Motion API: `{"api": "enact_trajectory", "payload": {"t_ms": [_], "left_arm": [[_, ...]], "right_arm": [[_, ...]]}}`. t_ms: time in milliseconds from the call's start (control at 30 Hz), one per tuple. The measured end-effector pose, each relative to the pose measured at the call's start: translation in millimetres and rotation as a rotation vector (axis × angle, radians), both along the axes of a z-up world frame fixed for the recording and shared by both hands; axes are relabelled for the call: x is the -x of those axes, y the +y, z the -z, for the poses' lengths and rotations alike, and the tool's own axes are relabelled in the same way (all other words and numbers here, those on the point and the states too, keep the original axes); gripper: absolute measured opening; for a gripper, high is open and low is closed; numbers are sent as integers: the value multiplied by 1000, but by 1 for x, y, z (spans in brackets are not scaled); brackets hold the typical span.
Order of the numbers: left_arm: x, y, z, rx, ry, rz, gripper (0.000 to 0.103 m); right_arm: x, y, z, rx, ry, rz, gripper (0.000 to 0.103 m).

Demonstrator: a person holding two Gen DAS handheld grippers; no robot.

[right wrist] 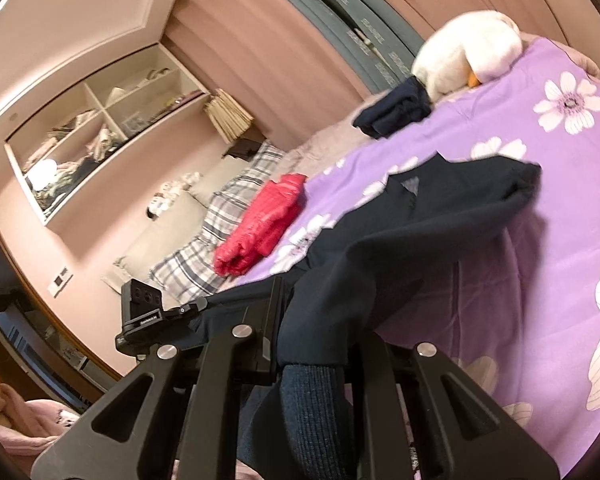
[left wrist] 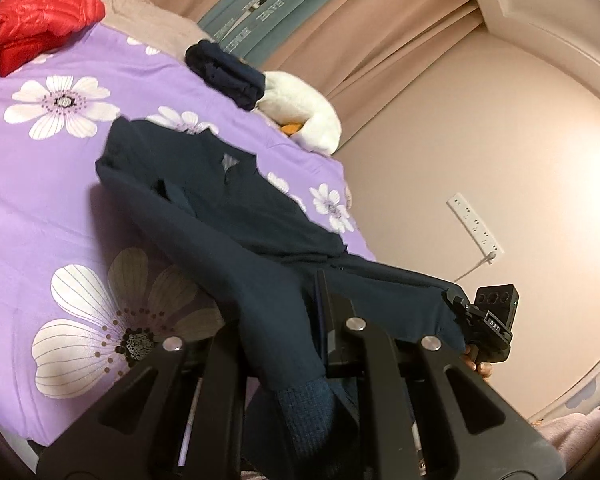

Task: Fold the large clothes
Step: 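Lift the gripped hem with both tools and carry it toward the collar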

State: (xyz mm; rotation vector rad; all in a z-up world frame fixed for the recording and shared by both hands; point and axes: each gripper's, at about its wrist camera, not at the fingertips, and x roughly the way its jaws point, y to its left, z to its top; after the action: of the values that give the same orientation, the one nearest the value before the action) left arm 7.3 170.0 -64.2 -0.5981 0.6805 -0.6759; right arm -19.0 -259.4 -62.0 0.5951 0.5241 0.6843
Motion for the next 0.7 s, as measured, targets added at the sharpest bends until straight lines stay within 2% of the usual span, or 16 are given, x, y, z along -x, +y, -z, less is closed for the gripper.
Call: {"api": "enact_trajectory", "payload": {"t_ms": [467, 600, 700], "left_arm": [[43, 17, -39, 50, -92, -15, 11], [43, 19, -44, 48, -109, -25, 11], [34, 20, -42, 45, -91, -36, 11]], "right_arm": [[33, 5, -44, -25, -131, -62, 13], [31, 5, -51, -45, -153, -74, 13], [23, 0, -46, -48, -135, -50, 13]]}}
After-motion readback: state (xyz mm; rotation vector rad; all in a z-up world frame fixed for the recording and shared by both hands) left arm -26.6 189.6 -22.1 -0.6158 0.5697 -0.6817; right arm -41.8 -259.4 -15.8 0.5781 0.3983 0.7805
